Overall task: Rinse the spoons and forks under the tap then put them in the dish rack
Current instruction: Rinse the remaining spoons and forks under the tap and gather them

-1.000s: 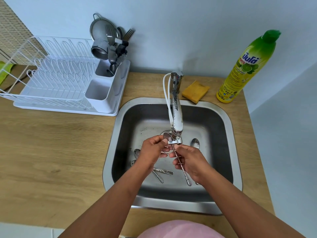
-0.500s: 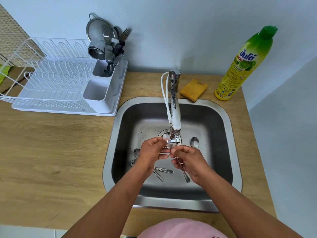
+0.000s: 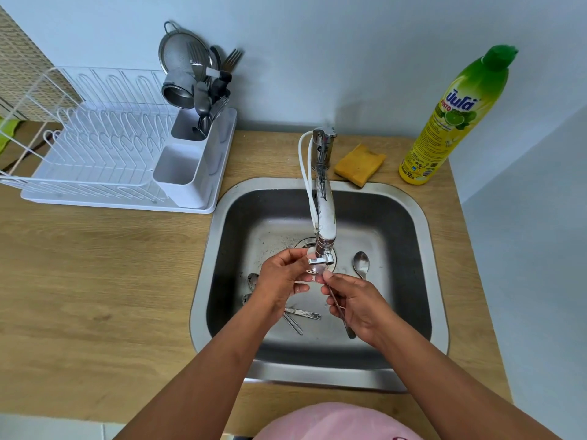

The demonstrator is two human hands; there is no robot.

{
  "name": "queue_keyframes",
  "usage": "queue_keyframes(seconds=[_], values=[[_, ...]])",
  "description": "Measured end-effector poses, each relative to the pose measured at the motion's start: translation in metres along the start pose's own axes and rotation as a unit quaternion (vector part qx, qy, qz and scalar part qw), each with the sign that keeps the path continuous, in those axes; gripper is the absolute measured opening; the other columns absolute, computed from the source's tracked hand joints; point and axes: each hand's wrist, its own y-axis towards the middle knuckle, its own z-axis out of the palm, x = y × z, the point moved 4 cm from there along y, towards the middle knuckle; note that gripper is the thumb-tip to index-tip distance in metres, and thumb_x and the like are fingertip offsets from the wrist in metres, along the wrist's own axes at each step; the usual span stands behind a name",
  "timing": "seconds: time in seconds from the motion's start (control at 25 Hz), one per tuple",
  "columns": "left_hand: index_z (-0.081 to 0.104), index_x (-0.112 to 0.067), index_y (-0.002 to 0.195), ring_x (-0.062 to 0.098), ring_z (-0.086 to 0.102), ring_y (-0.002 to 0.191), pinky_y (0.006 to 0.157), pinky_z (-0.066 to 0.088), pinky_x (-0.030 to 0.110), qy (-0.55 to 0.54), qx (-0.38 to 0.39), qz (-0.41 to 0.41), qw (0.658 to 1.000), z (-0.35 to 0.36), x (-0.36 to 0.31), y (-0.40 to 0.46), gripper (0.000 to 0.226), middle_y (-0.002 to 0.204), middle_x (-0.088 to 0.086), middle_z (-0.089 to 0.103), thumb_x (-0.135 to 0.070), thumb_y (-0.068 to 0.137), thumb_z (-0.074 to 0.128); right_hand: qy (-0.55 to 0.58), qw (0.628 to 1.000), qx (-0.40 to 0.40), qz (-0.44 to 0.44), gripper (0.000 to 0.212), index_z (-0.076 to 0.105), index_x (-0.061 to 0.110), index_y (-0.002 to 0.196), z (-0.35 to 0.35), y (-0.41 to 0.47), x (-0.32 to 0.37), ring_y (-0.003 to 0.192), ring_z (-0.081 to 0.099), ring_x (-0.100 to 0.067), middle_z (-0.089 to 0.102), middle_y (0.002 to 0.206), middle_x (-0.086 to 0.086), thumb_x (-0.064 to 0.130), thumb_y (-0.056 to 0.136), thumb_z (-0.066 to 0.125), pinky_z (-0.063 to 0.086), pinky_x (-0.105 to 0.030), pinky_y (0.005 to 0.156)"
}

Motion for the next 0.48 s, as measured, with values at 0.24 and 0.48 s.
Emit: queue_keyframes(seconds=[0.24, 0.48], values=[[0.076, -0.010, 0.081, 0.016, 0.068, 0.049, 0.046, 0.056, 0.027, 0.240, -0.137, -0.078, 0.958, -0.038, 0.038, 0.012, 0.017, 0.070, 0.007, 0.077, -0.026, 0.087, 0.076, -0.062, 0.989, -0.134, 0.001, 0.008, 0.079, 0.013, 0.083, -0.026, 0.011, -0.009, 0.061, 0.062, -0.012, 0.074, 0.070, 0.001, 0.017, 0.077, 0.082, 0.046, -0.024, 0.056], [0.064, -0.004, 0.072, 0.028, 0.068, 0.041, 0.040, 0.053, 0.026, 0.334, -0.142, -0.246, 0.899, -0.082, 0.077, 0.012, 0.037, 0.052, 0.016, 0.070, -0.034, 0.094, 0.066, -0.214, 0.926, -0.300, -0.081, 0.016, 0.075, 0.010, 0.091, -0.082, 0.034, -0.008, 0.074, 0.067, -0.026, 0.076, 0.085, -0.013, -0.001, 0.082, 0.068, 0.059, -0.039, 0.074]])
